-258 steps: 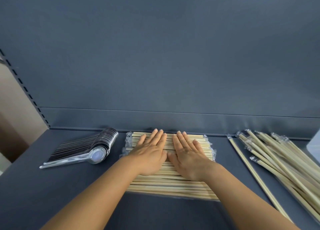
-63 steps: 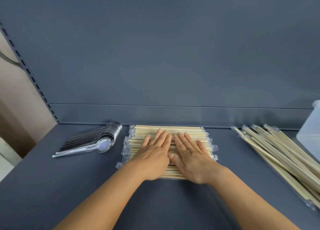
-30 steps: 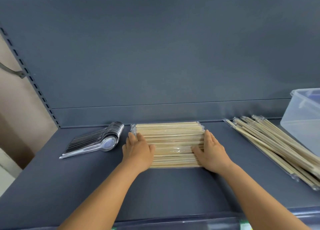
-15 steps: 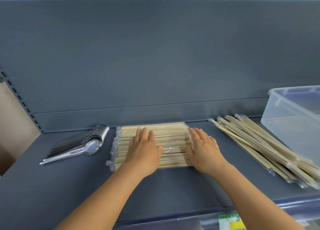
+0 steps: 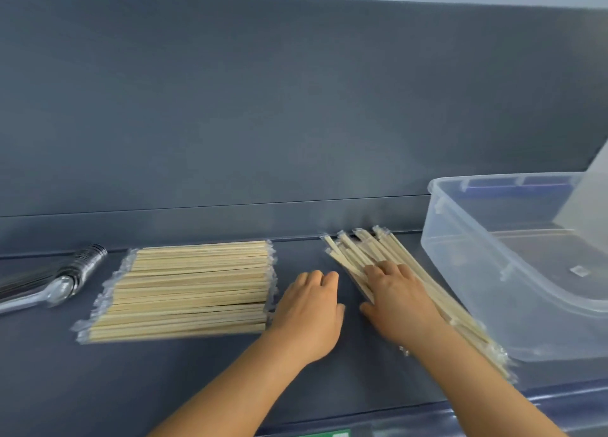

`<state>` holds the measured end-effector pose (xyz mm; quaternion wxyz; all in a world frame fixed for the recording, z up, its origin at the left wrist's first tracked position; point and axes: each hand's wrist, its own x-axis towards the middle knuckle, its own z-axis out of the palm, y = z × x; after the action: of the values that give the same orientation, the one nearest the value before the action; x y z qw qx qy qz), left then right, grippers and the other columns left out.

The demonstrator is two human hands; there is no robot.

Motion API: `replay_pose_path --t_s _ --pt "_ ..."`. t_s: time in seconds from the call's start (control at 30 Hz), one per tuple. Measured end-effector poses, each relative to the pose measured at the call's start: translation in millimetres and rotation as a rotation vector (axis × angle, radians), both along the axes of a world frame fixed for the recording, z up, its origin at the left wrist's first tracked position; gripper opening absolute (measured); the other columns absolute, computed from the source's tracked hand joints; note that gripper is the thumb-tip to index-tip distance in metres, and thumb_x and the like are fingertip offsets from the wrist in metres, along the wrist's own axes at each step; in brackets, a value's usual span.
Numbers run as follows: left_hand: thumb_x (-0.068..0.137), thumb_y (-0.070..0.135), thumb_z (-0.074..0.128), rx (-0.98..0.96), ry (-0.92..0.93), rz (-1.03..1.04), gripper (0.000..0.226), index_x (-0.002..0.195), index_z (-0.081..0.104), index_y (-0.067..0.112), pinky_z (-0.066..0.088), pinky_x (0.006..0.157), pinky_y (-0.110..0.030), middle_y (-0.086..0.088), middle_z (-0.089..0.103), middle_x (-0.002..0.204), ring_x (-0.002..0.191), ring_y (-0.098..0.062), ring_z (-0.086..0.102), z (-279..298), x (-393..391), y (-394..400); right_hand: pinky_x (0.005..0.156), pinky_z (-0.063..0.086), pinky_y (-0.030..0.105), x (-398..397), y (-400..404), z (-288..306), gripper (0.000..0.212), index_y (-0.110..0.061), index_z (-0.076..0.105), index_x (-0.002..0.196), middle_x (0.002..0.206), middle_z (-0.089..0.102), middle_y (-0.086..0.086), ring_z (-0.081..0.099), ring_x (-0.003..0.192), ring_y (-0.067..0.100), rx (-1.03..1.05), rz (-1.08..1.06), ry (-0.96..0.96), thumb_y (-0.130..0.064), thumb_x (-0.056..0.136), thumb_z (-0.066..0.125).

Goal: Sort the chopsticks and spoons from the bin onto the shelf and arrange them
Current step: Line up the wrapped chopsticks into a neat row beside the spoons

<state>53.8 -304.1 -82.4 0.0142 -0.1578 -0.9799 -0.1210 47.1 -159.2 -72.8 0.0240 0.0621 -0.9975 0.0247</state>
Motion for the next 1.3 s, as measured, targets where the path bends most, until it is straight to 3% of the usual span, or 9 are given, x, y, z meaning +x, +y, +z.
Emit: replay_pose_path --t_s 0.2,0.43,0.6,0.77,0.97,1.1,1.2,1.3 --pt "0.100 0.023 0.038 0.094 -0.086 0.065 0.052 0.148 0.021 0.016 0.032 0.107 -0.031 -0.001 0.037 0.146 0.132 -0.019 0.032 -12 -3 28 0.094 0.037 0.027 -6 10 -5 0.039 -0.013 0.041 0.125 0.131 0.043 0.004 0.042 0.118 0.023 -0.075 0.127 -0.024 -0.021 0.090 0.054" --pt "0.093 0.009 0.040 0.291 -0.200 0.189 0.057 0.146 0.024 0.024 0.042 0.097 -0.033 -0.008 0.044 0.135 0.121 -0.024 0.047 -11 -1 28 0.099 0.034 0.033 -9 -2 7 0.034 -0.005 0.044 0.127 0.128 0.046 0.010 0.041 0.118 0.028 0.019 0.232 -0.061 -0.020 0.096 0.046" --pt "0.094 0.009 0.039 0.364 -0.267 0.198 0.063 0.150 0.017 0.027 0.040 0.103 -0.033 -0.007 0.039 0.141 0.124 -0.024 0.047 -13 -5 22 0.086 0.043 0.028 -21 -13 2 0.028 -0.002 0.045 0.118 0.120 0.052 0.013 0.053 0.111 0.026 -0.170 0.110 -0.171 -0.013 0.092 0.051" --pt "0.098 0.015 0.037 0.471 -0.322 0.172 0.059 0.151 0.014 0.025 0.036 0.102 -0.027 -0.002 0.039 0.146 0.127 -0.019 0.044 -10 -11 17 0.074 0.043 0.025 -35 -22 -4 0.028 -0.003 0.051 0.116 0.116 0.061 0.010 0.060 0.105 0.023 -0.100 0.041 -0.186 -0.018 0.093 0.051" --pt "0.100 0.017 0.038 0.782 -0.375 0.224 0.056 0.150 0.017 0.025 0.038 0.091 -0.021 0.009 0.042 0.146 0.121 -0.009 0.047 -5 -19 10 0.068 0.039 0.025 -41 -24 -9 0.022 -0.005 0.055 0.107 0.108 0.064 0.009 0.062 0.099 0.023 -0.128 -0.040 -0.179 -0.020 0.091 0.052" --pt "0.098 0.027 0.045 0.938 -0.376 0.278 0.066 0.152 0.008 0.021 0.035 0.096 -0.024 0.010 0.038 0.148 0.127 -0.012 0.043 4 -22 10 0.067 0.036 0.025 -39 -21 -1 0.029 -0.004 0.052 0.108 0.107 0.064 0.010 0.062 0.097 0.025 -0.241 -0.074 -0.115 -0.027 0.091 0.053" --pt "0.095 0.035 0.051 1.050 -0.330 0.232 0.059 0.146 0.025 0.021 0.039 0.092 -0.024 0.014 0.052 0.131 0.114 -0.007 0.052 22 -27 11 0.055 0.032 0.027 -37 -21 16 0.017 -0.009 0.046 0.094 0.078 0.059 -0.001 0.053 0.064 0.011 -0.474 0.007 0.031 -0.022 0.090 0.056" --pt "0.090 0.035 0.059 1.183 -0.267 0.137 0.034 0.120 0.051 0.021 0.047 0.086 -0.025 0.004 0.065 0.111 0.102 -0.011 0.061 54 -29 14 0.051 0.037 0.023 -32 -27 40 0.009 -0.010 0.049 0.088 0.067 0.055 -0.006 0.052 0.059 0.010 -0.732 0.067 0.129 -0.017 0.087 0.055"
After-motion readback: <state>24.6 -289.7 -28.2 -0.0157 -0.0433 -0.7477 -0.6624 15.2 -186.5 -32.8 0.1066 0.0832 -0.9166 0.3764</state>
